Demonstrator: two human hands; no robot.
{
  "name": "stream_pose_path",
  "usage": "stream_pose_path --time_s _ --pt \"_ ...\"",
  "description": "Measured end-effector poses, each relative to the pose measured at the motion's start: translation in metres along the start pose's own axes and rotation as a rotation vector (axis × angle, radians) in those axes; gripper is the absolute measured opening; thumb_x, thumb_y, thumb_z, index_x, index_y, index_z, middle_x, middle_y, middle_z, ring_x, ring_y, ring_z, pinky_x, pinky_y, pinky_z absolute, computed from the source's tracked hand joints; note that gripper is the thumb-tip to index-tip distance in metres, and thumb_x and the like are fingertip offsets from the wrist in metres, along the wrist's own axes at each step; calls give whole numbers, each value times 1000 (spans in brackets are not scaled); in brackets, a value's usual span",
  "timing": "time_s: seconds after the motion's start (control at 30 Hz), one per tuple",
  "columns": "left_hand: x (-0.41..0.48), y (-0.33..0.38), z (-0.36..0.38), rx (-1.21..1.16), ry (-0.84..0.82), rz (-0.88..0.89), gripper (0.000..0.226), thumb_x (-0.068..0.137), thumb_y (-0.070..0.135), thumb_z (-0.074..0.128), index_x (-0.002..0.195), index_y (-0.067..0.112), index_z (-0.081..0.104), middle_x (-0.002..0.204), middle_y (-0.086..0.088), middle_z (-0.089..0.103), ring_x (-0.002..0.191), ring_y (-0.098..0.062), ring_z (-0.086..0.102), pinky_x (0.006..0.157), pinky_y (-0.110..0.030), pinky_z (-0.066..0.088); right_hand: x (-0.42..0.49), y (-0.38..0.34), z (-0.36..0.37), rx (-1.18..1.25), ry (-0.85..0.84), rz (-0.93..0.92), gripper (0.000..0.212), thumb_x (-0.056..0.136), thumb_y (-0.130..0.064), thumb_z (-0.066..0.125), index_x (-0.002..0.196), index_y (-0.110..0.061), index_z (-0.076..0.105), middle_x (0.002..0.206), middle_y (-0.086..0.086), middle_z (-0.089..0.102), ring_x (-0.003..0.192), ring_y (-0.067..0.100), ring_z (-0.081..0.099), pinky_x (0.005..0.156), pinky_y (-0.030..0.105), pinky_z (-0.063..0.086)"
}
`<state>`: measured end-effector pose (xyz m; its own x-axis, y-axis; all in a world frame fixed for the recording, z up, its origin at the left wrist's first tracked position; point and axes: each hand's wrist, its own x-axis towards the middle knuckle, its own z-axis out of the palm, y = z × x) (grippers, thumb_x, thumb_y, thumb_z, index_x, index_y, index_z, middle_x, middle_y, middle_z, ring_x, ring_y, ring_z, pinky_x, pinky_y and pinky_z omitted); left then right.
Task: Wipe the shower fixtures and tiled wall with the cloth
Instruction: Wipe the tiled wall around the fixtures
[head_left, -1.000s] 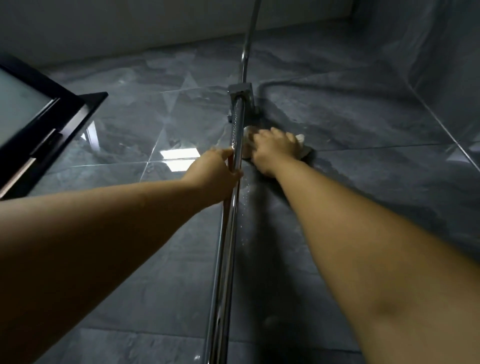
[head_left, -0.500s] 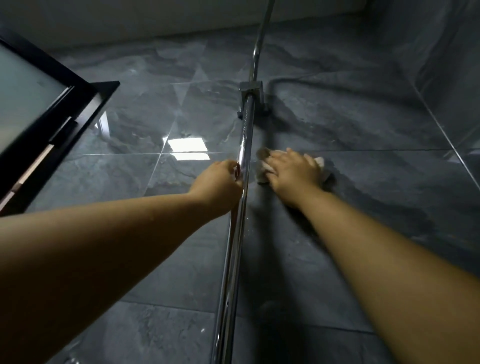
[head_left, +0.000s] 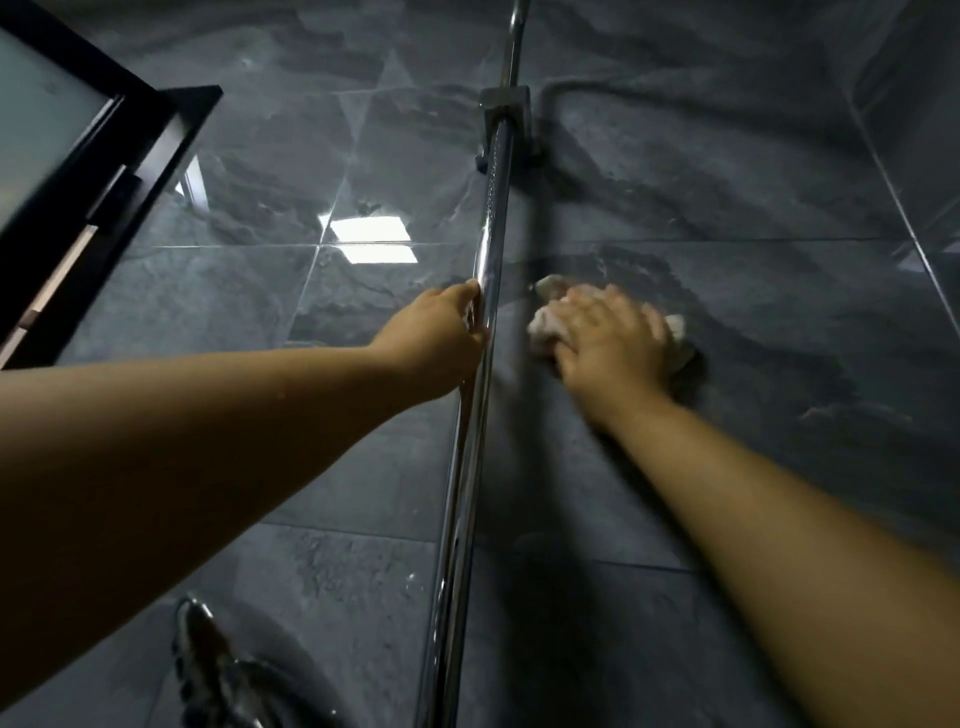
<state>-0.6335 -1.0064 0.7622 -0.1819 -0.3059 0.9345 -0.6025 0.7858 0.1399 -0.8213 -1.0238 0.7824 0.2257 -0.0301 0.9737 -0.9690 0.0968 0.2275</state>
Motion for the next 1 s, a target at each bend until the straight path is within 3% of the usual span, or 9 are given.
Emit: stream_pose_path --time_s 0.2,0.27,0.37,0.43,0.63,0.7,0.8,0.87,1.0 --pt "-1 5 2 -31 8 -52 54 94 15 48 145 20 30 137 -8 48 118 -26 51 100 -41 45 -57 25 -6 -92 -180 -839 50 81 -42 46 128 -29 52 136 1 53 128 27 44 106 44 29" --pt "-5 5 2 -33 5 -70 55 94 14 49 144 21 29 136 -8 49 117 -28 52 99 -43 45 -37 41 -13 -92 -155 -658 52 80 -41 45 130 -27 53 138 4 51 128 30 46 104 48 32" --pt "-11 13 4 -130 -8 -151 57 89 6 49 142 18 33 135 -12 48 113 -33 52 95 -46 48 -14 24 -11 -7 -49 103 51 91 -39 41 141 -33 38 153 -6 28 141 24 20 113 42 12" --pt "-14 19 4 -175 13 -201 47 86 6 49 132 12 43 127 -15 51 109 -35 54 92 -47 49 -29 -9 -5 26 -2 286 48 93 -35 45 141 -33 39 153 -7 27 143 24 14 114 44 7" --pt "-26 31 -2 -180 -13 -241 42 87 6 49 129 3 44 133 -18 38 108 -38 52 90 -45 51 -98 35 -18 -89 -214 -707 53 83 -44 39 133 -26 45 143 4 44 131 28 35 106 43 21" --pt "-31 33 0 -172 -35 -231 50 90 7 50 138 6 35 139 -14 28 112 -35 49 95 -42 49 -83 69 -30 -122 -149 -571 55 81 -44 40 132 -25 49 140 7 49 126 32 44 101 38 22" --pt "-37 38 6 -161 -6 -247 51 91 11 51 138 6 33 139 -13 27 115 -36 46 98 -43 45 -66 70 -33 -12 8 217 51 87 -39 47 137 -27 47 148 3 39 137 31 30 110 44 16" --pt "-40 43 10 -113 19 -284 51 90 15 52 138 6 34 138 -13 27 120 -36 41 103 -43 40 -78 37 -22 -31 39 447 48 89 -33 49 137 -29 46 150 1 35 140 30 21 112 49 11" --pt "-40 55 15 11 36 -250 50 92 23 49 138 11 35 140 -13 26 127 -35 29 105 -43 30 -128 26 -10 -17 -48 -326 48 82 -38 42 128 -24 51 137 7 52 130 28 33 104 45 24"
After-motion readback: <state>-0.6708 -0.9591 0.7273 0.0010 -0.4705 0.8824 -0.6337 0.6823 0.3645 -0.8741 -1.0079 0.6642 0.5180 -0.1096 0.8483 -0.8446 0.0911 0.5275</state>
